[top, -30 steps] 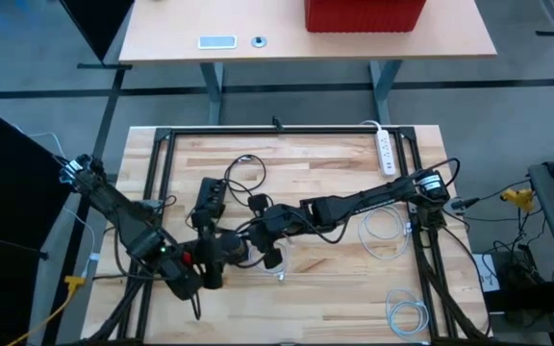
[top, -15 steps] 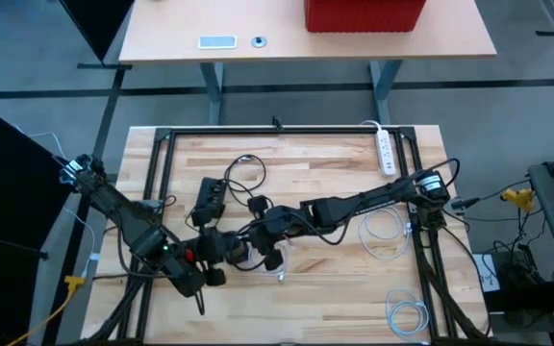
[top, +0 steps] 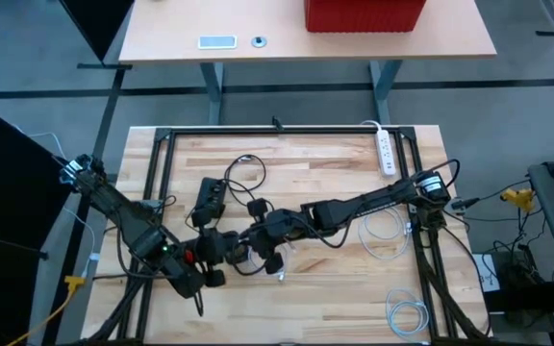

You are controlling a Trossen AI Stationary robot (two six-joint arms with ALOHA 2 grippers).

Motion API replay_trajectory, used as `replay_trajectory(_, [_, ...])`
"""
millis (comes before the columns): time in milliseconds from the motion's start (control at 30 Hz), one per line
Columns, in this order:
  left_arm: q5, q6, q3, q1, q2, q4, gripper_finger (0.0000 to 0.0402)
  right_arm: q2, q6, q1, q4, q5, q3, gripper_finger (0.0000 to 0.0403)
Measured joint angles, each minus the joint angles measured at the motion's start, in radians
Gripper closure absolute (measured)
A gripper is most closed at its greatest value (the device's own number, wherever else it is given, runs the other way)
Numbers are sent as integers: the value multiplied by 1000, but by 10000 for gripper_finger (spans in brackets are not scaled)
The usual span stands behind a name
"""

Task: Insert USB
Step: Insert bottom left white charger cable into the bottom black outlet extension

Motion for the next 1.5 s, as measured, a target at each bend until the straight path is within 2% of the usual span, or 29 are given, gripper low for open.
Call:
replay_trajectory(133, [2, -7, 0, 0, 0, 0, 338, 0, 1, 0, 3, 0, 0, 389])
replay_trajectory(300, [20, 11, 0, 0, 0, -1, 393, 0, 5, 2, 8, 2, 0, 389])
replay_trajectory(533, [10, 11, 0, -2, 0, -3, 397, 0, 16, 2, 4, 1, 0, 388])
replay_trajectory(767, [-9, 7, 0, -40, -2, -5, 397, -33, 8, 2, -62, 0, 0, 296])
replay_trajectory(867, [-72, 0, 0, -73, -7, -3, 397, -50, 40, 3, -106, 0, 0, 264])
replay_trajectory(967, [-136, 0, 0, -98, -11, -2, 397, -48, 73, 4, -86, -2, 0, 254])
replay_trajectory(1233, [-159, 0, 0, -103, -15, 2, 397, -16, 77, 4, 30, -1, 0, 280])
replay_trajectory(1433, [-161, -1, 0, -103, -15, 2, 397, -16, 57, 4, 29, 0, 0, 315])
replay_trajectory(1500, [-194, -26, 0, -107, -20, 1, 397, -17, 53, 4, 34, 1, 0, 329])
